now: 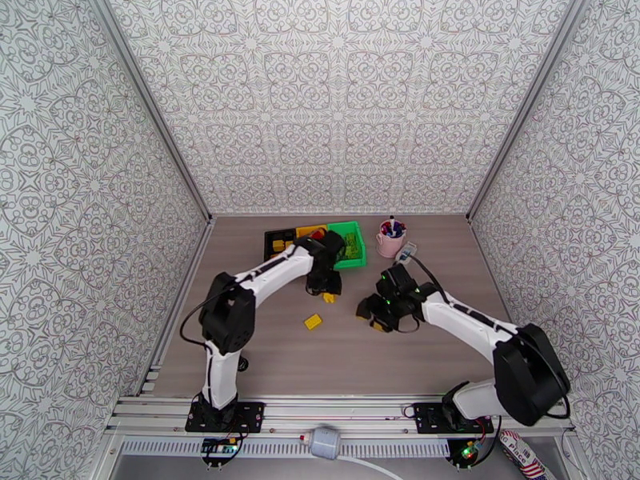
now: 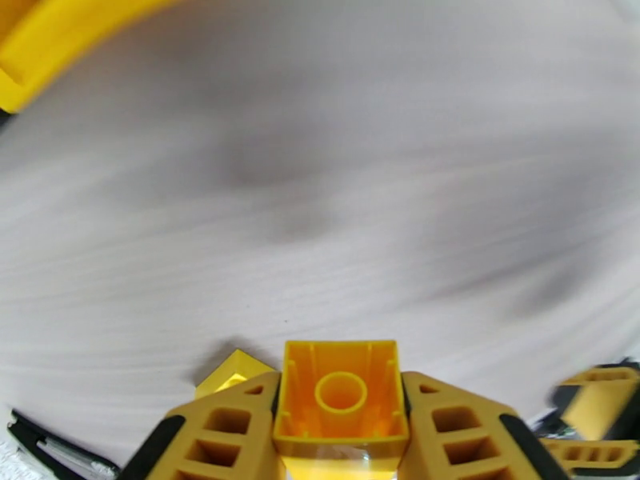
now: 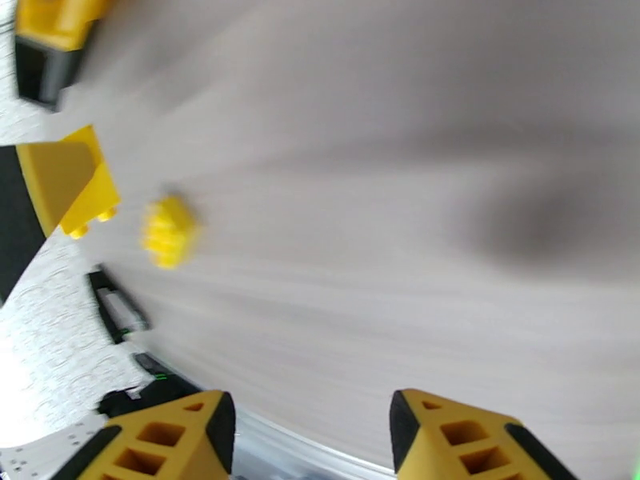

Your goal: Sort the legos into containers by color

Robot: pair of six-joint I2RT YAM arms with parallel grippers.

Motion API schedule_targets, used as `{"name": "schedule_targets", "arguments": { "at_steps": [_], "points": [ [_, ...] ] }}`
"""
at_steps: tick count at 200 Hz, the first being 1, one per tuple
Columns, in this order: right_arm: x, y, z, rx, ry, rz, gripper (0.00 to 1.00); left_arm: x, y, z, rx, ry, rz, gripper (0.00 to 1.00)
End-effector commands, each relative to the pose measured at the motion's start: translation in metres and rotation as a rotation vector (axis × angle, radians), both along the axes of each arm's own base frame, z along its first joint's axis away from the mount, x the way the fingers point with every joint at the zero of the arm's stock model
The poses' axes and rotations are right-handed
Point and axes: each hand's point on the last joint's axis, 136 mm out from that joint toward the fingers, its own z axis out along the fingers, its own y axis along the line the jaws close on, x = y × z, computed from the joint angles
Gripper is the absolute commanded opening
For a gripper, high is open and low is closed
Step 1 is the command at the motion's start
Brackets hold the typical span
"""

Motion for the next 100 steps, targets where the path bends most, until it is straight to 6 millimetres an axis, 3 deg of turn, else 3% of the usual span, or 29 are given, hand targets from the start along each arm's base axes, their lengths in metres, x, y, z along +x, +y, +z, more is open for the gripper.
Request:
{"name": "schedule_targets", "arguments": {
  "at_steps": [1,42,100],
  "points": [
    [0.021,0.043,0.035,0.172,-0.059,0.056,0.57,0.009,-0.001,0.015,-0.162,0.009,0.067,0.32],
    [0.046,0.09,0.062,0.31,-0.089,0.094,0.56,0.035,0.043,0.025,-0.237,-0.008,0.196,0.32],
    [0.056,0.098,0.056,0.284,-0.077,0.111,0.57,0.095,0.141,0.047,-0.197,-0.101,0.364,0.35]
  ]
}}
